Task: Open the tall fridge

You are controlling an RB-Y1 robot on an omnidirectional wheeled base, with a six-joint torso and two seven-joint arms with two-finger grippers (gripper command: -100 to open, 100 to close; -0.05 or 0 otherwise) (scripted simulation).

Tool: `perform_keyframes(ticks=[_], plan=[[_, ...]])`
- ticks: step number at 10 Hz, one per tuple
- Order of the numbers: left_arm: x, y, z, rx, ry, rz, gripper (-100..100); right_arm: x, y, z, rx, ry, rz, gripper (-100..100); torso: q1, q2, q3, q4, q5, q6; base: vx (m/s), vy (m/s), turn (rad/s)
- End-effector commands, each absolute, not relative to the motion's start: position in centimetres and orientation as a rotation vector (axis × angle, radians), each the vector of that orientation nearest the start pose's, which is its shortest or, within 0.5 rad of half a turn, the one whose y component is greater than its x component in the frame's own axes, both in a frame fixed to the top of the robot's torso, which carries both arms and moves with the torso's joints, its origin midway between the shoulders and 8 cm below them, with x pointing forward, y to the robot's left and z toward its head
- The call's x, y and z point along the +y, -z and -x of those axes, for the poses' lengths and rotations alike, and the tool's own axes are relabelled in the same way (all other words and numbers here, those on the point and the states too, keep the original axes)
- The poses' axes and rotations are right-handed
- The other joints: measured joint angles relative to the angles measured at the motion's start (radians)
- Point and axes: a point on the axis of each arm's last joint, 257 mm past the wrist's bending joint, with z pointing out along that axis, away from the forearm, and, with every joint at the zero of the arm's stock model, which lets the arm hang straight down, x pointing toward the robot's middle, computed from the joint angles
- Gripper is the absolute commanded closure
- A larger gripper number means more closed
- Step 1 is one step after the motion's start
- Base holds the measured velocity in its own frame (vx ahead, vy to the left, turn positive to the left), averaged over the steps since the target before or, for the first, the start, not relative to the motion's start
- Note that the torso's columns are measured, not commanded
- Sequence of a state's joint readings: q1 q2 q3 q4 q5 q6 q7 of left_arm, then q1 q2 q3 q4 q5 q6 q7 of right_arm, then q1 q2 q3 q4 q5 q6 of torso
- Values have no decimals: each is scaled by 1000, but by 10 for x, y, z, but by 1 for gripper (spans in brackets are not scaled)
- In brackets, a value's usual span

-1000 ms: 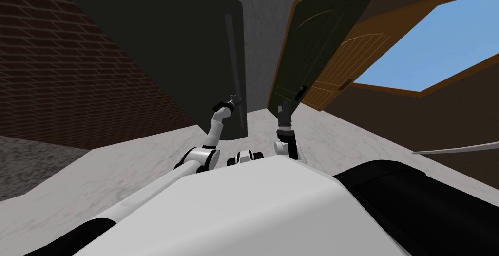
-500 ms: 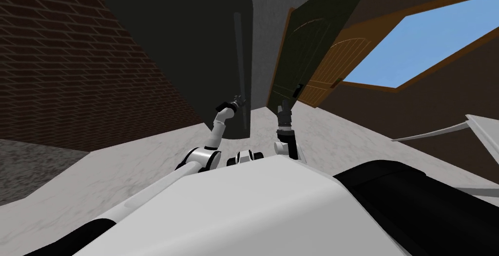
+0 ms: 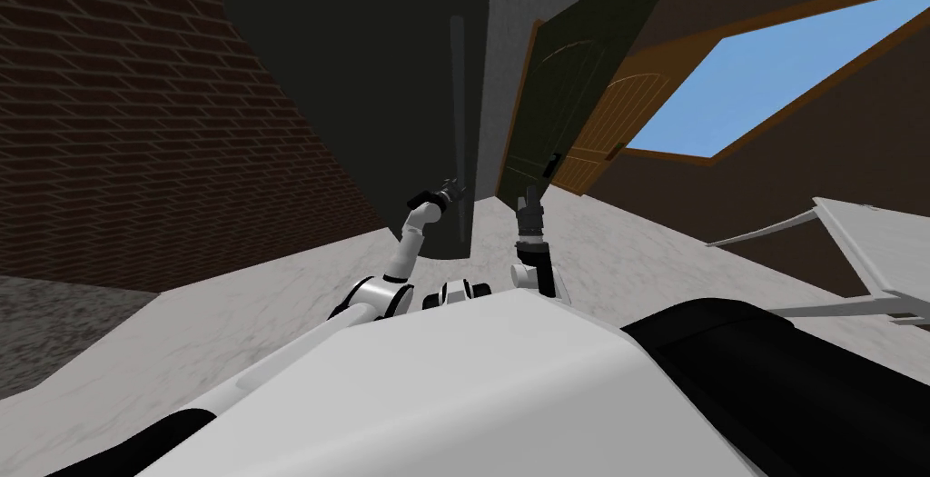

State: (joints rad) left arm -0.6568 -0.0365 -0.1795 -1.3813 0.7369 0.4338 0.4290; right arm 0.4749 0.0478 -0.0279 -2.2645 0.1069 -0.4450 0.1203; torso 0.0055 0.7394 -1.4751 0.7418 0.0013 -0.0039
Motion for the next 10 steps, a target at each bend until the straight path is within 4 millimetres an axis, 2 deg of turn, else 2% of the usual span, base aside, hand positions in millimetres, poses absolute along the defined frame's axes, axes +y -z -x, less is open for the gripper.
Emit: perform_keyframes(ticks=[1,3,4,6,8,10], plan=[[-94,43,-595,1365,2320,1746,100,-282,-15,-358,695,-1091,-616,0,0,2,1,-1,0,1,-103,192,-75],[-115,41,-577,1428,2351,1725,100,-282,-15,-358,695,-1091,-616,0,0,-1,0,0,0,-1,-122,247,-90],[-115,41,-577,1428,2351,1725,100,-282,-15,-358,695,-1091,-616,0,1,3,1,0,1,1,-124,204,-55],[-135,40,-557,1493,2383,1704,100,-282,-15,-358,695,-1091,-616,0,-2,1,0,1,0,1,-126,213,-63],[-135,46,-557,1495,2368,1720,100,-282,-15,-358,695,-1091,-616,0,-5,1,1,1,0,4,-69,160,-53],[-153,48,-536,1574,2390,1703,100,-282,-15,-358,695,-1091,-616,0,-8,-2,-1,-1,-2,5,-46,166,-66]])
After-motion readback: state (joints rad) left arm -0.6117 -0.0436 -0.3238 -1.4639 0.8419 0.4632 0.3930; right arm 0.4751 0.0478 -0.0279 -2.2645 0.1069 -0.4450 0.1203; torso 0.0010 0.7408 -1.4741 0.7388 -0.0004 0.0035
